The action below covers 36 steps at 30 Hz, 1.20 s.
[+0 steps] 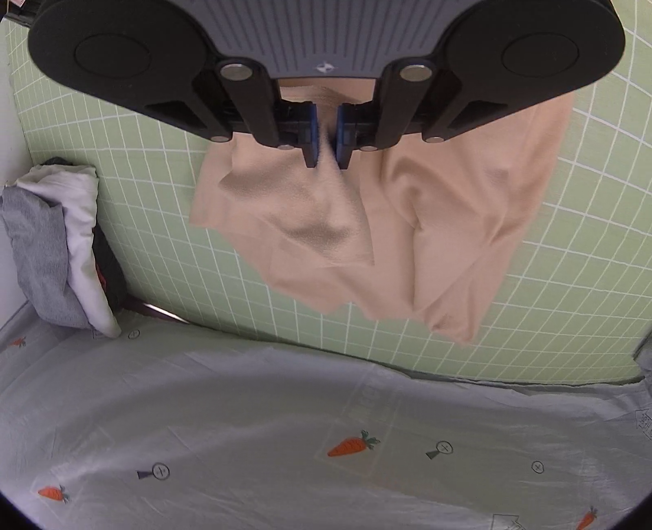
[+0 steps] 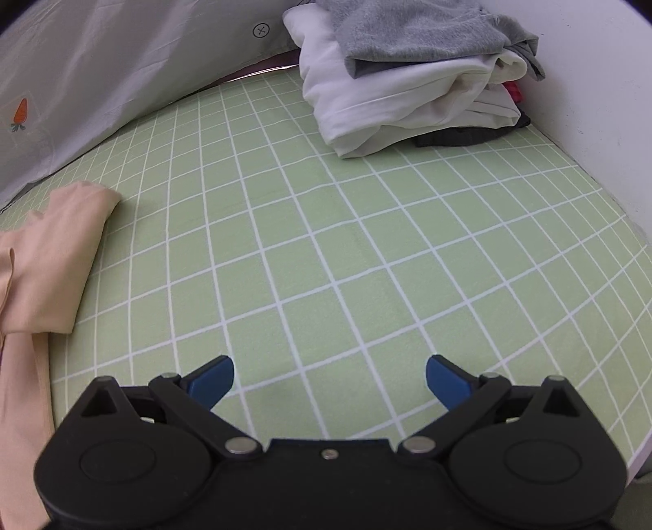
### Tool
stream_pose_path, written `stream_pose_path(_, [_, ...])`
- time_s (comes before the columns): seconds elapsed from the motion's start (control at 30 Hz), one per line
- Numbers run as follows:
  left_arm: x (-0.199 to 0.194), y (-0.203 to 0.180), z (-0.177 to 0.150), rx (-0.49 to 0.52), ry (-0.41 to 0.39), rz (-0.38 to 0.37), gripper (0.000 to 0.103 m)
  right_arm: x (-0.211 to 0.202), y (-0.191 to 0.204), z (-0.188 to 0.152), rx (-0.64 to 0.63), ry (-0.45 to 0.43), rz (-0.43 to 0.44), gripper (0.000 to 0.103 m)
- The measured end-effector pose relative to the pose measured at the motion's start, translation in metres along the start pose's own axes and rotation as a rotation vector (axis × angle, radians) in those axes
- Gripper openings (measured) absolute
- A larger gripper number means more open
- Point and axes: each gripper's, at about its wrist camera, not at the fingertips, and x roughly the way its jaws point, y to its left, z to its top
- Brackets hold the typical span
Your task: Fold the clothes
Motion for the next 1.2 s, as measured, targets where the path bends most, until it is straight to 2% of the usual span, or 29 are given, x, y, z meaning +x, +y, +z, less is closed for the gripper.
stream_pose_path(0.1, [-0.018,0.030,0.019,-0.038,-0.020,-0.029,0.008,-0.006,0.026,-0.013,0.014,0.005,0.002,0.102])
stream_pose_path(0.23, [-0.038,0.070,0.040,-0.030,-0.061,-0.034,0.008,-0.013,0.067,-0.025,0.021,-0.004,0.009,0.102])
stream_pose_path(0.43, [-0.046,0.133,0.077,-0.051,-0.106,-0.077,0.008,-0.022,0.138,-0.035,-0.001,-0.049,0.030,0.102])
stream_pose_path(0.53, [-0.049,0.156,0.098,-0.031,-0.148,-0.115,0.007,-0.025,0.171,-0.039,-0.023,-0.072,0.032,0.102])
stream_pose_path(0.6, [-0.054,0.174,0.113,-0.037,-0.192,-0.114,0.006,-0.024,0.192,-0.041,-0.045,-0.079,0.027,0.102])
stream_pose_path(0.73, [-0.053,0.231,0.135,-0.116,-0.227,-0.038,0.006,-0.028,0.218,-0.049,-0.107,-0.081,0.007,0.102])
stream_pose_path(0.9, [-0.025,0.290,0.119,-0.195,-0.118,0.112,0.009,-0.039,0.224,-0.062,-0.150,-0.062,-0.018,0.102])
stream_pose_path(0.97, [-0.021,0.301,0.103,-0.218,-0.086,0.137,0.022,-0.041,0.225,-0.065,-0.158,-0.054,-0.038,0.102])
stream_pose_path(1.03, [-0.022,0.305,0.088,-0.252,-0.055,0.132,0.049,-0.044,0.225,-0.065,-0.158,-0.057,-0.045,0.102])
stream_pose_path(1.1, [-0.027,0.302,0.073,-0.267,-0.038,0.125,0.060,-0.046,0.228,-0.064,-0.166,-0.065,-0.048,0.101])
stream_pose_path(1.2, [-0.033,0.288,0.052,-0.228,0.001,0.129,0.070,-0.047,0.232,-0.066,-0.201,-0.066,-0.047,0.101])
